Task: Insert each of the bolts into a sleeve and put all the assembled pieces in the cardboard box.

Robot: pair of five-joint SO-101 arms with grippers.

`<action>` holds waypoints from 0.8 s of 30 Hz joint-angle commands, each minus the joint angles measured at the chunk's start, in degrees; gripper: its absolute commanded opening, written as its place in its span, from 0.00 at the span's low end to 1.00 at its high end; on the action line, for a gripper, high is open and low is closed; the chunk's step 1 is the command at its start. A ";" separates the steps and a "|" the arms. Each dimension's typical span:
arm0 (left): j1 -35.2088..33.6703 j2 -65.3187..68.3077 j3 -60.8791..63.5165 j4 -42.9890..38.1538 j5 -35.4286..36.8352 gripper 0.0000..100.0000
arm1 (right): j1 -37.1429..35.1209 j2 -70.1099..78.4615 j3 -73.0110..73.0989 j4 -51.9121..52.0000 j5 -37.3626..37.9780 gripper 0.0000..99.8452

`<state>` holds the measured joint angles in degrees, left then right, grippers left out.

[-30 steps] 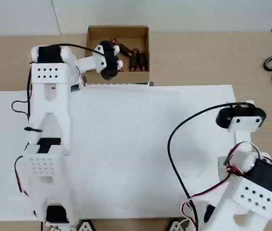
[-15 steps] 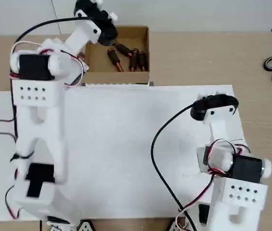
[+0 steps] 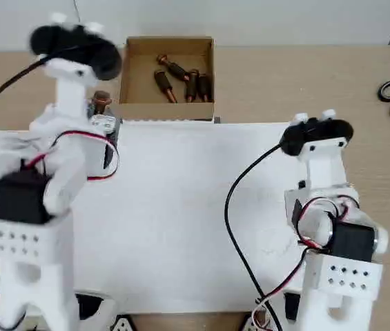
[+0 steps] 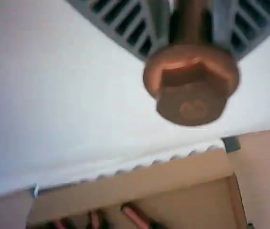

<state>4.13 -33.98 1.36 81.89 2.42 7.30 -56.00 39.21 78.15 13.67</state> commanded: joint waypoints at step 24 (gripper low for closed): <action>10.81 -47.12 52.53 -26.29 35.78 0.00 | -49.10 -21.67 17.14 -10.95 -8.70 0.00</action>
<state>12.84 -78.99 53.85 57.19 37.93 -40.09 -76.92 56.53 68.31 4.09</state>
